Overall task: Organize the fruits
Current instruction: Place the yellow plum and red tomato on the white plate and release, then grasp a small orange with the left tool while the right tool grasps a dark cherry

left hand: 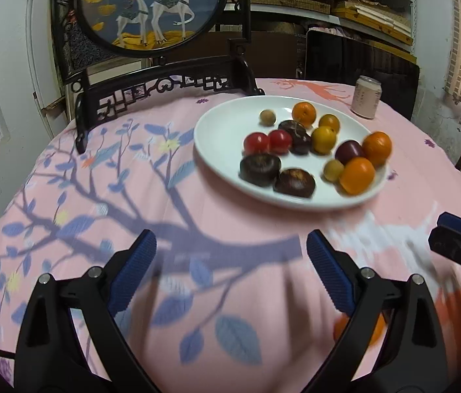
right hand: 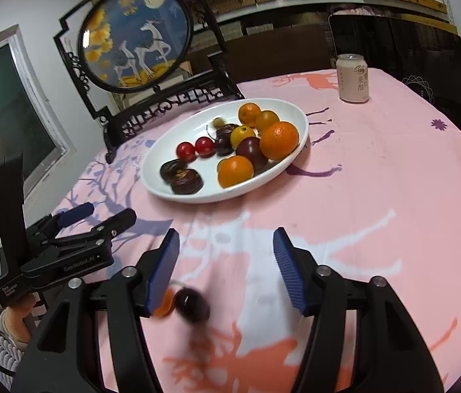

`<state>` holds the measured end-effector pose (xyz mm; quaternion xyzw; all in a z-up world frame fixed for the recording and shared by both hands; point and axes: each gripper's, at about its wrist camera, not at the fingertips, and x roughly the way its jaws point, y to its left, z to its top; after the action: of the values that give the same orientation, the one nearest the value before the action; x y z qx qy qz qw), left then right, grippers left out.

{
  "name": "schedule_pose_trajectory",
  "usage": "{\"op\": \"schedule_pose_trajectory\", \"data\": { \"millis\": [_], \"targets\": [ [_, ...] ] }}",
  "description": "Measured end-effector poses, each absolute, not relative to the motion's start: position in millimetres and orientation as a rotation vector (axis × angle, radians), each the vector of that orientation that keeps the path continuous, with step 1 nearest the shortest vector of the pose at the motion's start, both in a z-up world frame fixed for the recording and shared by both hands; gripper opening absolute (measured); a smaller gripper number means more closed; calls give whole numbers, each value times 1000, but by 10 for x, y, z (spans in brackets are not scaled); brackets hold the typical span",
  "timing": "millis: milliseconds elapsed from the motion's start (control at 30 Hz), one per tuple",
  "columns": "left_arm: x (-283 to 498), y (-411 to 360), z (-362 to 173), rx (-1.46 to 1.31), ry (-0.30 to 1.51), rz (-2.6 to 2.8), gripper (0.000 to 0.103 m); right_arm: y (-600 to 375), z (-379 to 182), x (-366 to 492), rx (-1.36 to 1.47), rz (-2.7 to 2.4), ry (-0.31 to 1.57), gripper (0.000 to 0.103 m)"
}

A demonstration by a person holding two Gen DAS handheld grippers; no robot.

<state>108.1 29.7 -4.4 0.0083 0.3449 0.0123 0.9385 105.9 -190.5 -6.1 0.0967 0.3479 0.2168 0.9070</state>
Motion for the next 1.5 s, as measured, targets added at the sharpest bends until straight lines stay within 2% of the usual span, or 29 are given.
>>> {"op": "schedule_pose_trajectory", "data": {
  "millis": [133, 367, 700, 833, 1067, 1500],
  "targets": [
    [774, 281, -24, 19, 681, 9, 98, -1968, -113, 926, 224, 448, 728, 71],
    [507, 49, -44, 82, 670, -122, 101, -2087, -130, 954, 268, 400, 728, 71],
    [586, -355, -281, 260, 788, -207, 101, -2085, -161, 975, 269, 392, 748, 71],
    [765, -159, -341, 184, 863, -150, 101, -2081, -173, 981, 270, 392, 754, 71],
    [775, 394, -188, -20, 773, 25, 101, -2073, -173, 985, 268, 394, 756, 71],
    [715, 617, -57, -73, 702, 112, 101, -1959, -175, 954, 231, 447, 770, 71]
  ]
}}
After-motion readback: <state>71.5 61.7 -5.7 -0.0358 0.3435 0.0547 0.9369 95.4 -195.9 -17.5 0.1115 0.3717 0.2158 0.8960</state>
